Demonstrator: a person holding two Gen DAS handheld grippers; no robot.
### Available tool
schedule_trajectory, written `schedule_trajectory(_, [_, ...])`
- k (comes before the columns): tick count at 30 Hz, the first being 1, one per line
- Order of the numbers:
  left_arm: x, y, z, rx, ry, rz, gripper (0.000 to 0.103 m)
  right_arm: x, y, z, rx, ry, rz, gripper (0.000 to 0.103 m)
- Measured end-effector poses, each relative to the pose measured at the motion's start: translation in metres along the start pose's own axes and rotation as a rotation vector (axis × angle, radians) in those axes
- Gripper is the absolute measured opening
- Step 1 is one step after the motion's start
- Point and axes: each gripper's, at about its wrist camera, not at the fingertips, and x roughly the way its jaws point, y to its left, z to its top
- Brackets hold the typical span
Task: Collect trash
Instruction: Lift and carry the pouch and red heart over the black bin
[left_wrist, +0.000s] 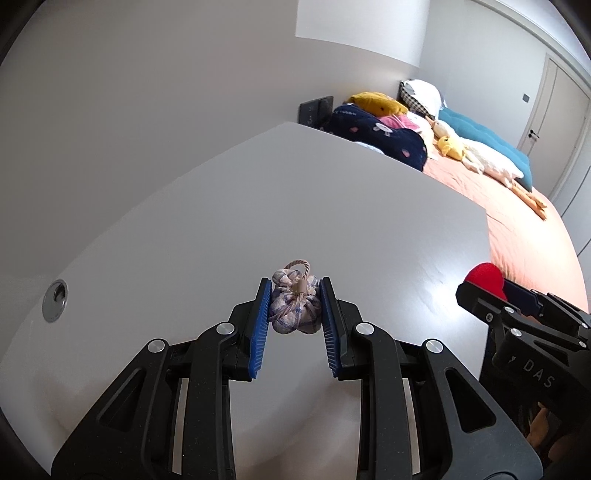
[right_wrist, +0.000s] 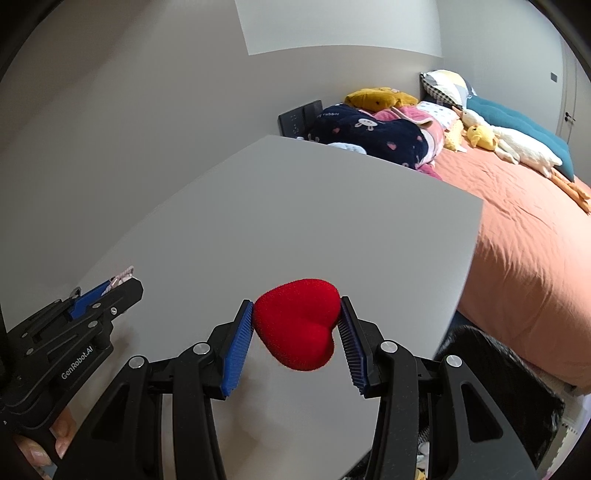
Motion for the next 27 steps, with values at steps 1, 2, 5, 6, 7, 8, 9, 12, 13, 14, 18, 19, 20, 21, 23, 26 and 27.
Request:
schedule_trajectory(1, [-0.002, -0.002, -0.002, 0.003, 0.002, 0.0, 0.026, -0.004, -0.001, -0.003, 0.002, -0.002, 0.0, 0.048])
schedule_trajectory(2, [-0.004, -0.004, -0.005, 0.005, 0.003, -0.002, 0.026, -0.008, -0.003, -0.007, 0.002, -0.005, -0.001, 0.048])
schedule_trajectory(5, [-0.01, -0.01, -0.012, 0.011, -0.001, -0.006, 0.026, -0.018, -0.006, -0.017, 0.004, -0.013, -0.007, 0.048])
schedule_trajectory(6, [-0.012, -0.013, -0.014, 0.014, -0.001, -0.008, 0.026, -0.021, -0.008, -0.02, 0.007, -0.017, -0.008, 0.048])
schedule_trajectory(7, [-0.014, -0.015, -0.017, 0.019, 0.0, -0.01, 0.026, -0.024, -0.01, -0.023, 0.009, -0.019, -0.009, 0.048])
schedule_trajectory(8, [-0.016, -0.018, -0.02, 0.025, -0.002, -0.01, 0.027, -0.028, -0.012, -0.027, 0.011, -0.022, -0.01, 0.048])
schedule_trajectory(9, [-0.018, -0.021, -0.022, 0.029, -0.004, -0.01, 0.027, -0.032, -0.014, -0.031, 0.013, -0.026, -0.012, 0.048])
schedule_trajectory(12, [-0.024, -0.031, -0.029, 0.045, -0.006, -0.017, 0.027, -0.042, -0.02, -0.04, 0.022, -0.039, -0.02, 0.048])
schedule_trajectory(13, [-0.026, -0.035, -0.031, 0.053, -0.009, -0.018, 0.027, -0.045, -0.023, -0.043, 0.026, -0.042, -0.021, 0.048])
schedule_trajectory(14, [-0.028, -0.038, -0.033, 0.059, -0.013, -0.021, 0.027, -0.049, -0.026, -0.047, 0.03, -0.047, -0.024, 0.048])
schedule_trajectory(18, [-0.035, -0.054, -0.044, 0.073, -0.02, -0.047, 0.027, -0.061, -0.038, -0.058, 0.042, -0.06, -0.035, 0.048])
schedule_trajectory(19, [-0.035, -0.056, -0.045, 0.075, -0.019, -0.051, 0.027, -0.064, -0.04, -0.061, 0.044, -0.061, -0.039, 0.048])
schedule_trajectory(20, [-0.036, -0.061, -0.047, 0.076, -0.018, -0.059, 0.027, -0.067, -0.044, -0.064, 0.046, -0.063, -0.045, 0.048])
schedule_trajectory(21, [-0.037, -0.065, -0.049, 0.079, -0.017, -0.067, 0.027, -0.07, -0.047, -0.066, 0.049, -0.065, -0.048, 0.048])
schedule_trajectory(23, [-0.038, -0.073, -0.053, 0.09, -0.019, -0.073, 0.027, -0.075, -0.054, -0.071, 0.055, -0.07, -0.057, 0.048])
schedule_trajectory(26, [-0.042, -0.087, -0.059, 0.109, -0.02, -0.085, 0.027, -0.083, -0.065, -0.077, 0.07, -0.079, -0.072, 0.048])
schedule_trajectory(27, [-0.042, -0.093, -0.06, 0.116, -0.019, -0.093, 0.027, -0.086, -0.068, -0.079, 0.073, -0.08, -0.077, 0.048])
